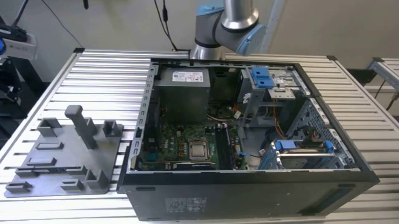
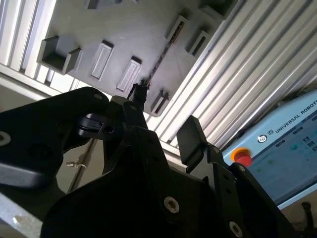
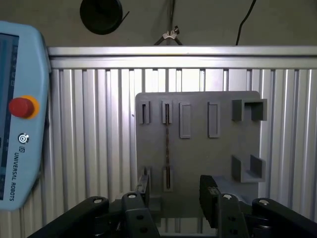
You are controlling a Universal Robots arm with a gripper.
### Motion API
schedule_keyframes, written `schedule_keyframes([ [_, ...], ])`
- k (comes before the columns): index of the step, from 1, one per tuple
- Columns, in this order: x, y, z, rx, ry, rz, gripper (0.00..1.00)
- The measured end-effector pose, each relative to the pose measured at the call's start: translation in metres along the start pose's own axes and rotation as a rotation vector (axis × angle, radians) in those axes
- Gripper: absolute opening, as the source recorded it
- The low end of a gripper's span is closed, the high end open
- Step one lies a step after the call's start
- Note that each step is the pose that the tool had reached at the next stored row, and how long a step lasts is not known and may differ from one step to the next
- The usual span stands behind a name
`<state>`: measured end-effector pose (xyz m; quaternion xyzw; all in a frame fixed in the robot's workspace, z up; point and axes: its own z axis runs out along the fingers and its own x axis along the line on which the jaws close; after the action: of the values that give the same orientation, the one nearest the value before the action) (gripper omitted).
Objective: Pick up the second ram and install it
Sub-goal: 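Pick up the second ram and move it above second insertion slot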
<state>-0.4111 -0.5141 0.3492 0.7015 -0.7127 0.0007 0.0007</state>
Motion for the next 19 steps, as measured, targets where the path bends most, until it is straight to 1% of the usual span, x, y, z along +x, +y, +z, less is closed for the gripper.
schedule_keyframes([
  [7, 0.0000, 0.0003, 0.0069, 0.0000, 0.0000, 0.000, 0.54],
  [10, -0.0010, 0.0020, 0.0091, 0.0000, -0.0001, -0.002, 0.54],
  [12, -0.0013, 0.0036, 0.0104, -0.0002, 0.0001, -0.011, 0.54],
  [15, -0.0016, 0.0047, 0.0127, 0.0001, -0.0001, -0.041, 0.54],
  [19, -0.0023, 0.0063, 0.0160, 0.0018, 0.0000, -0.047, 0.54],
])
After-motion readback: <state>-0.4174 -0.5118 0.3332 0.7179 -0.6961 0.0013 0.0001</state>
